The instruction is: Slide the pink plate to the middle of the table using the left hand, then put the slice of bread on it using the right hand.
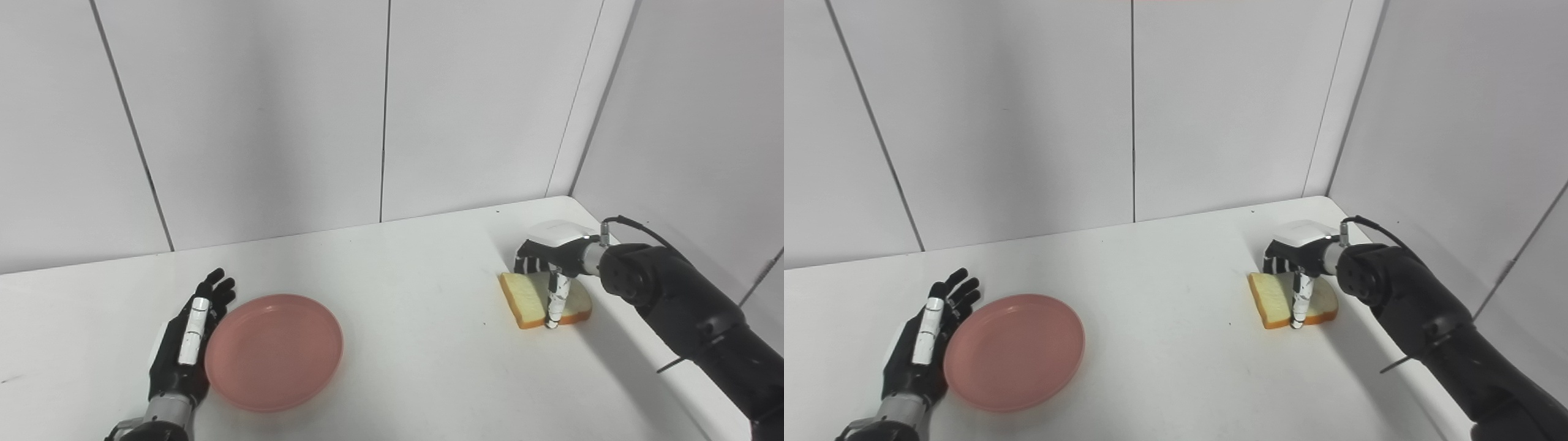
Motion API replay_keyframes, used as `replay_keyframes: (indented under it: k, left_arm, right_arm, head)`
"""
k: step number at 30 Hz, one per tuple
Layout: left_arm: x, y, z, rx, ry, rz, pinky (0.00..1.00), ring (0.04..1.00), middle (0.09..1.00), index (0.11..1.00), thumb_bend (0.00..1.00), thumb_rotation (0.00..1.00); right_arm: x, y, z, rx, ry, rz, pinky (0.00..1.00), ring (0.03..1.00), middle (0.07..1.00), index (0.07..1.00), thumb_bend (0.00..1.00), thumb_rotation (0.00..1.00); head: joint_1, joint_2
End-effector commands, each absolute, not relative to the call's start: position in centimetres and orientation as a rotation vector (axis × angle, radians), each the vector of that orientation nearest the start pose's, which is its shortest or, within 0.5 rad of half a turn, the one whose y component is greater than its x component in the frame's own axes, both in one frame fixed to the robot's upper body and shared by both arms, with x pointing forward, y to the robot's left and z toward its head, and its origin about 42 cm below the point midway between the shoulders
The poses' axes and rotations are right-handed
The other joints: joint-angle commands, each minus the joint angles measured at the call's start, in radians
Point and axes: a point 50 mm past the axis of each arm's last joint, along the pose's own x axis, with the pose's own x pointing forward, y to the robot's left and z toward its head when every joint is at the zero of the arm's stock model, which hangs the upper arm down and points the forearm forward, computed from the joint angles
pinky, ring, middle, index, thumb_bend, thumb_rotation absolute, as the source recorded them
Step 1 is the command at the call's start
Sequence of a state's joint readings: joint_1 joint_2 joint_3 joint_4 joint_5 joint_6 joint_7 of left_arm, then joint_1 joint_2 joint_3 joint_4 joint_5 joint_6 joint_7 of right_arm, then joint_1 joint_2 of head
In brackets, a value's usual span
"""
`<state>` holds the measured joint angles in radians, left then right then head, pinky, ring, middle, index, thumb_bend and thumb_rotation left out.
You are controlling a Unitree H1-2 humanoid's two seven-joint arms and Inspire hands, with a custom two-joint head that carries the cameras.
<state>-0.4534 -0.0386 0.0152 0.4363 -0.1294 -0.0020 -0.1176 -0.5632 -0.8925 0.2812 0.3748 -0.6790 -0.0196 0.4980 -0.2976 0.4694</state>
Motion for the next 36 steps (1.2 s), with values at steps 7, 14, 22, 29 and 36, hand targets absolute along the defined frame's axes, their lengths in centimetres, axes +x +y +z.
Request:
replay_keyframes:
  k: [7,14,22,29,36]
  left_arm:
    - [41.2,15.3,11.1,-0.134,0.089,-0.219,1.0,0.912,0.882,0.856,0.79,0.82]
    - [41.2,15.3,11.1,-0.125,0.089,-0.222,1.0,0.914,0.88,0.858,0.79,0.83]
    - [41.3,15.3,11.2,-0.128,0.085,-0.228,1.0,0.918,0.877,0.856,0.79,0.82]
    - [41.5,15.1,11.2,-0.138,0.088,-0.233,1.0,0.921,0.877,0.858,0.8,0.82]
    - [41.4,14.8,11.2,-0.128,0.083,-0.24,1.0,0.926,0.886,0.861,0.79,0.83]
  right_arm:
    - [42.3,-45.9,27.3,-1.651,0.274,0.348,0.34,0.412,0.483,0.485,0.52,0.0]
    - [42.0,-45.6,27.4,-1.657,0.272,0.356,0.39,0.464,0.504,0.473,0.52,0.0]
    - [42.0,-44.7,28.7,-1.67,0.251,0.352,0.36,0.428,0.482,0.491,0.52,0.0]
    - [41.9,-42.4,31.3,-1.702,0.128,0.384,0.3,0.368,0.452,0.506,0.52,0.0]
    - [41.0,-38.3,34.0,-1.705,0.021,0.439,0.33,0.4,0.446,0.526,0.52,0.0]
  head:
    - [0.001,0.002]
    - [0.001,0.001]
    - [0.006,0.003]
    - [0.013,0.002]
    - [0.024,0.002]
